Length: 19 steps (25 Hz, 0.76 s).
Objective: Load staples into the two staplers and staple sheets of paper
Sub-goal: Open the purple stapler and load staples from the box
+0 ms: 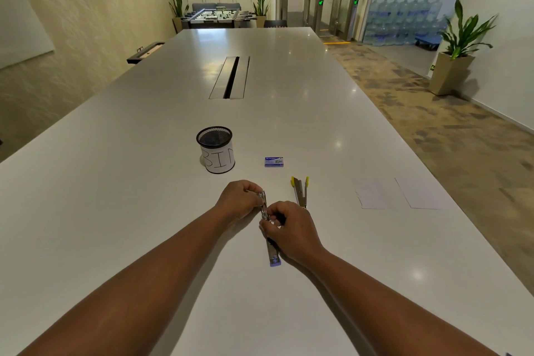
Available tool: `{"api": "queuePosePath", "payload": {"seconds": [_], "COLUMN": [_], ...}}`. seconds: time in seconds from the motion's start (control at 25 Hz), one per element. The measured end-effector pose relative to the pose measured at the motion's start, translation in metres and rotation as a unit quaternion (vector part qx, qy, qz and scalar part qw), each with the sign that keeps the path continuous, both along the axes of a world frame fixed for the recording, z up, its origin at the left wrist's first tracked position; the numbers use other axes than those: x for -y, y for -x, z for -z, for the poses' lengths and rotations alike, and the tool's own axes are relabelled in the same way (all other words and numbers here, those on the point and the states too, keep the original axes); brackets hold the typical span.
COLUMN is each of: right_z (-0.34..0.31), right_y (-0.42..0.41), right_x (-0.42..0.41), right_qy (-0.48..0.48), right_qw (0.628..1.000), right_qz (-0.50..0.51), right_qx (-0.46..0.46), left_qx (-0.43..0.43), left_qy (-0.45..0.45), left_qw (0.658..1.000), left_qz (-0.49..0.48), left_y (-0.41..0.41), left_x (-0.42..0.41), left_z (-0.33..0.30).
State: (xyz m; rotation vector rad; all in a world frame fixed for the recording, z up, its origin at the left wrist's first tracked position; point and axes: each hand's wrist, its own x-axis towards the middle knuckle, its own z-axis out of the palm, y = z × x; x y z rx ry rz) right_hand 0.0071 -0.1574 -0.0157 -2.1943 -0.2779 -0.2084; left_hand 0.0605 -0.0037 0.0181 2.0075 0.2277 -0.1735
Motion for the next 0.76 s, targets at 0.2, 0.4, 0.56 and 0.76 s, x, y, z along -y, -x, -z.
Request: {"api": "queuePosePath", "payload": {"seconds": [0.2, 0.4, 0.56, 0.76], "right_z": [0.001, 0.000, 0.003, 0.005], "right_y": [0.002, 0.006, 0.011, 0.008], "right_x": [0.001, 0.000, -0.001, -0.009], "right_qy": [0.002, -0.037, 0.044, 0.156], "right_qw": [1.000, 0.998, 0.991, 0.986], "right_qz": [-0.003, -0.005, -0.038, -0.026], "right_qx": [0.003, 0.042, 0.116, 0.055], "left_qx": [-0.041, -0.048, -0.050, -0.065], "left_qy": [0.059, 0.092, 0.121, 0.186], "left_qw": [0.996, 0.992, 0.989, 0.978], "left_qz": [-0.045, -0.068, -0.071, -0.067], "left_y": [-0.012, -0.014, -0.015, -0.012], "left_x": [0.000, 0.001, -0.001, -0.005], "left_z": [0.001, 0.007, 0.010, 0.012]}}
